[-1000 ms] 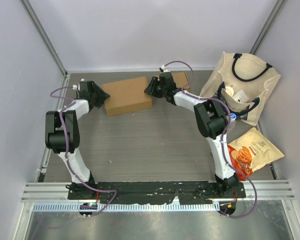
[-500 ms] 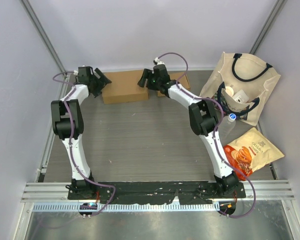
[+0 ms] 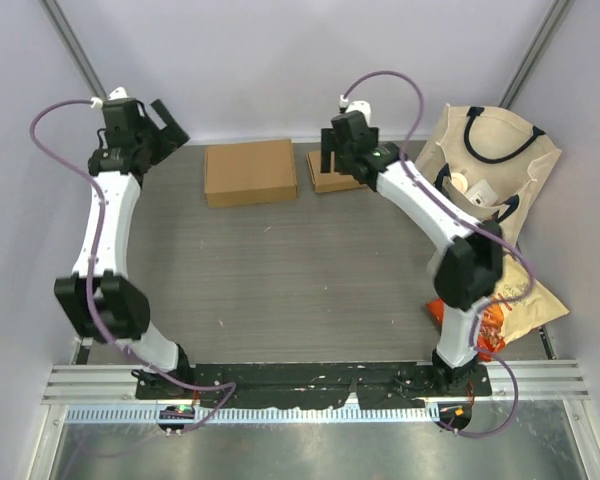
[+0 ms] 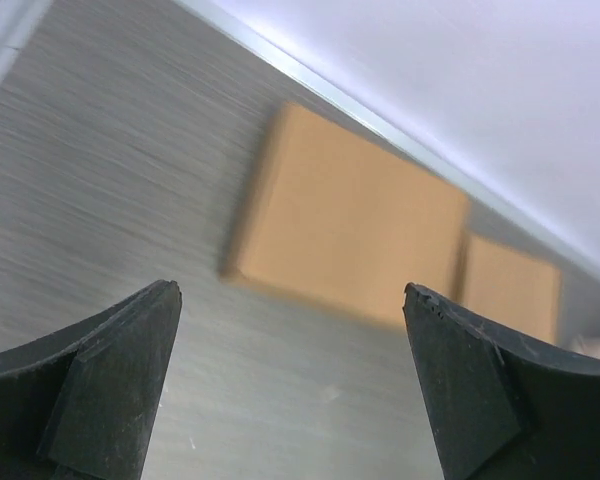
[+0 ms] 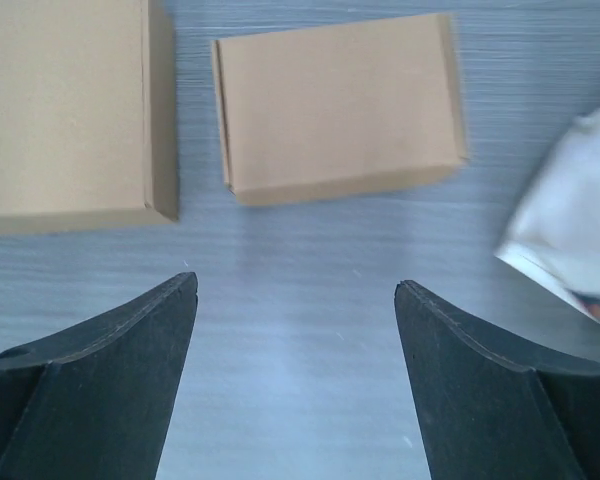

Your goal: Fold the paper box

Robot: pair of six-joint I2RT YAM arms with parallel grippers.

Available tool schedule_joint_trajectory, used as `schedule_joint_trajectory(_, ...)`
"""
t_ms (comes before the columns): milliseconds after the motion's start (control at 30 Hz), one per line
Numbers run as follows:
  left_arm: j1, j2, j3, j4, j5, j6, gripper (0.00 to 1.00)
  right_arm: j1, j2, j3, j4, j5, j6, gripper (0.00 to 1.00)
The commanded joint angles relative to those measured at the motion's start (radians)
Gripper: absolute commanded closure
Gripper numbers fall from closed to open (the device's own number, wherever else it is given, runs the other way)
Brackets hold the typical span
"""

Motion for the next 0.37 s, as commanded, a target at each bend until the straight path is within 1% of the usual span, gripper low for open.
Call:
schedule_joint_trajectory(0, -0.194, -0.272, -0.170, -0.025, 0.116, 0.069, 0.01, 0.045, -0.356, -0.312, -0.020, 0.116, -0.071, 0.14)
schedule_joint_trajectory(33, -0.290, -0.321, -0.212, -0.003, 0.128, 0.081, 0.00, 0.049, -0.428, -0.393, 0.003, 0.063, -0.070, 0.14)
schedule_joint_trajectory(67, -0.344, -0.384, -0.258, 0.024, 0.143, 0.086, 0.00, 0.054, -0.601, -0.557, 0.032, 0.023, -0.068, 0.14)
schedule_joint_trajectory(100, -0.393, -0.485, -0.351, 0.103, 0.177, 0.083, 0.00, 0.056, -0.684, -0.638, 0.094, -0.064, -0.063, 0.13)
schedule_joint_trajectory(133, -0.471, -0.541, -0.390, 0.141, 0.220, 0.066, 0.00, 0.057, -0.788, -0.715, 0.124, -0.099, -0.059, 0.12)
schedule_joint_trajectory(167, -0.499, -0.582, -0.424, 0.179, 0.249, 0.046, 0.00, 0.060, -0.967, -0.782, 0.145, -0.119, -0.056, 0.12)
schedule_joint_trajectory(200, -0.516, -0.655, -0.459, 0.225, 0.284, 0.031, 0.00, 0.060, -1.069, -0.882, 0.171, -0.142, -0.056, 0.12)
schedule_joint_trajectory(233, -0.528, -0.688, -0.467, 0.234, 0.348, 0.015, 0.00, 0.062, -1.152, -0.912, 0.170, -0.164, -0.054, 0.12)
schedule_joint_trajectory(267, -0.530, -0.719, -0.467, 0.241, 0.369, -0.009, 0.00, 0.062, -1.226, -0.924, 0.164, -0.166, -0.057, 0.12)
schedule_joint_trajectory(300, -0.532, -0.751, -0.455, 0.253, 0.384, -0.014, 0.00, 0.062, -1.363, -0.915, 0.146, -0.161, -0.057, 0.12)
schedule_joint_trajectory(333, -0.530, -0.806, -0.444, 0.254, 0.400, -0.016, 0.00, 0.060, -1.415, -0.903, 0.137, -0.129, -0.056, 0.12)
